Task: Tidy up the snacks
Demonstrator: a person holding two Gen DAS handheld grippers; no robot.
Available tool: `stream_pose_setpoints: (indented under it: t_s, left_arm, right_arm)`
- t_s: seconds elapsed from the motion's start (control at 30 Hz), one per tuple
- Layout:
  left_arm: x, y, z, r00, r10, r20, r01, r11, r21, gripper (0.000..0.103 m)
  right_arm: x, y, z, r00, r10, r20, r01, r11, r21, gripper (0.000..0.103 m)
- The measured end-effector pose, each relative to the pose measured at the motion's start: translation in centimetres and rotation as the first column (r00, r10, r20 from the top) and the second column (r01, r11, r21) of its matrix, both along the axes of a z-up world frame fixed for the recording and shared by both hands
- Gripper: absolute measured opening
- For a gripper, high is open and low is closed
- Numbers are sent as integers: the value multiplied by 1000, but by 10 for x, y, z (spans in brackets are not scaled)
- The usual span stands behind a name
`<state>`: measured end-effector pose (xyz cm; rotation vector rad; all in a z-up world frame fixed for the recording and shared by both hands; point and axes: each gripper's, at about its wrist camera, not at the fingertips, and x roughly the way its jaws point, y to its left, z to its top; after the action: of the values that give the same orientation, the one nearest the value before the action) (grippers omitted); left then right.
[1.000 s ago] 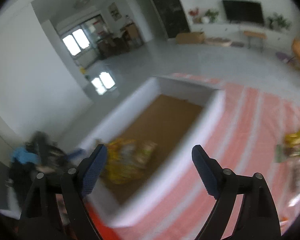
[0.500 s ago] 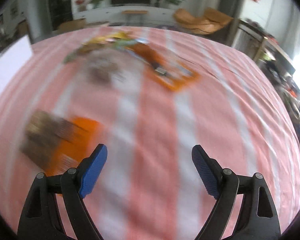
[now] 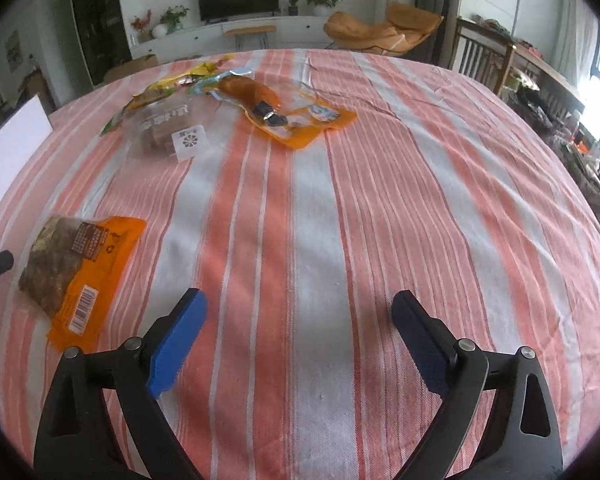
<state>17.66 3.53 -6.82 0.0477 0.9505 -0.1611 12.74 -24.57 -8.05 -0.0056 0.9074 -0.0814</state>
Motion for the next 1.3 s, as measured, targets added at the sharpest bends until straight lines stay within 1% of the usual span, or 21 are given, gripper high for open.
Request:
stream_pose_setpoints:
  t_s: [0.07, 1.3]
  left_arm:
    - [0, 1, -4, 1000, -9, 14, 9, 1000, 20, 103]
    - [-1, 3, -4, 1000, -7, 13, 7, 1000, 16, 103]
  right_arm:
    - [-1, 0, 0, 1000, 0, 0, 0, 1000, 0, 95]
    - [0, 0, 0, 1000, -1, 1, 1, 1000, 1, 96]
